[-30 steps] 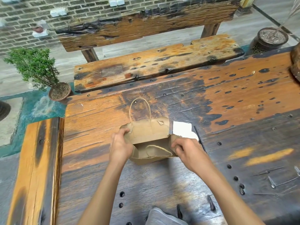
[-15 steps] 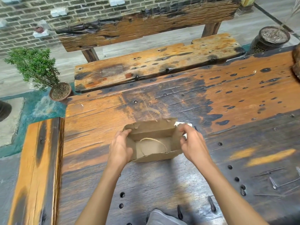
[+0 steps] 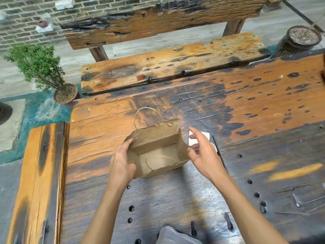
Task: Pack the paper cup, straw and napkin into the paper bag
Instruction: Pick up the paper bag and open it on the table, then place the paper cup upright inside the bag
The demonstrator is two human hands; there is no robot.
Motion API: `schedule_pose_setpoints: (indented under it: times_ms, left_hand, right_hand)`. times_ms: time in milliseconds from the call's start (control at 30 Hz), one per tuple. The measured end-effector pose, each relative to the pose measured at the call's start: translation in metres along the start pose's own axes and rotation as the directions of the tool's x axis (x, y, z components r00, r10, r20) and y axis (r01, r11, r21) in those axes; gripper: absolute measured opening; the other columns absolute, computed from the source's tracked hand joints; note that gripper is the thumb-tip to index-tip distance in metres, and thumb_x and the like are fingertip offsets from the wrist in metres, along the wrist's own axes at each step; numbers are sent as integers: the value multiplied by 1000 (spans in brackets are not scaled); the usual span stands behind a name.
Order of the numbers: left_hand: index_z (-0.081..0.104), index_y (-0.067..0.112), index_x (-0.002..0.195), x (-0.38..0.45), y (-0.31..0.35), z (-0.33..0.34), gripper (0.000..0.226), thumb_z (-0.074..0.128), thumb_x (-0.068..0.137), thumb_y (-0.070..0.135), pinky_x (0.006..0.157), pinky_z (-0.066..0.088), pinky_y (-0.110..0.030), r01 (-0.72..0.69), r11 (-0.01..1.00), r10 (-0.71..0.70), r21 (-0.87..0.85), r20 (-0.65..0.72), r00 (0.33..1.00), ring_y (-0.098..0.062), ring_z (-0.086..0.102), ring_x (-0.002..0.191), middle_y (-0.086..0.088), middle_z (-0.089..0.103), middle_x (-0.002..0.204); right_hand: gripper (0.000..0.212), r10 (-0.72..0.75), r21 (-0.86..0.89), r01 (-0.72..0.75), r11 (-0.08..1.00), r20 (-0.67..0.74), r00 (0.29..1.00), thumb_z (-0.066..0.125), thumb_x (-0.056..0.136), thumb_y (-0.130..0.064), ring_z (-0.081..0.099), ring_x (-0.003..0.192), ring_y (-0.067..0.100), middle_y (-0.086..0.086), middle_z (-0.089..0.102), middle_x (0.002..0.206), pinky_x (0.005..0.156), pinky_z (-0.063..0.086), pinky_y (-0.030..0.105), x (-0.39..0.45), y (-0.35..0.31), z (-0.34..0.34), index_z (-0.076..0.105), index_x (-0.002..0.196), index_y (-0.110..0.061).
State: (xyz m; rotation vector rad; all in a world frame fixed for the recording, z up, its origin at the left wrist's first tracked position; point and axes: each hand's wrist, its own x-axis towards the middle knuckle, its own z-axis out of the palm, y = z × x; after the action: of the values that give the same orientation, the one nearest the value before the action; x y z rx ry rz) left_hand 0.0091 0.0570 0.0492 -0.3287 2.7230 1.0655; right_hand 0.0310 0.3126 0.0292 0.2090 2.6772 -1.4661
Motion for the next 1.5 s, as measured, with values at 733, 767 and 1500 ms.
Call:
schedule_pose_setpoints:
  times_ms: [733, 767, 1500]
  left_hand:
    - [44, 35, 141, 5, 11, 11, 87, 59, 69, -12, 95, 52, -43, 21, 999, -21, -24, 4, 1000, -28, 59, 118, -4, 60, 135]
    - [44, 33, 141, 4, 11, 11, 86, 60, 70, -13, 97, 52, -42, 15, 1000, -15, -19, 1, 1000, -28, 58, 119, -4, 60, 135]
    - [42, 37, 144, 4, 8, 12, 90, 54, 69, -12, 101, 49, -40, 19, 996, -19, -91, 9, 1000, -25, 54, 125, 1, 55, 142]
  right_hand:
    - [86, 408, -404, -384, 830, -29, 912, 69, 81, -34, 30, 137, 36, 7, 13, 158, 110, 31, 51, 34, 119, 6, 18, 150, -42]
    - [87, 409, -441, -366, 820, 3, 913, 70, 81, -34, 29, 137, 35, 5, 10, 159, 109, 31, 51, 36, 124, 10, 16, 149, -45]
    - [74, -91, 315, 90, 945, -11, 996, 76, 71, -41, 53, 124, 7, -17, 50, 137, 95, 50, 29, 36, -73, -66, 44, 137, -39]
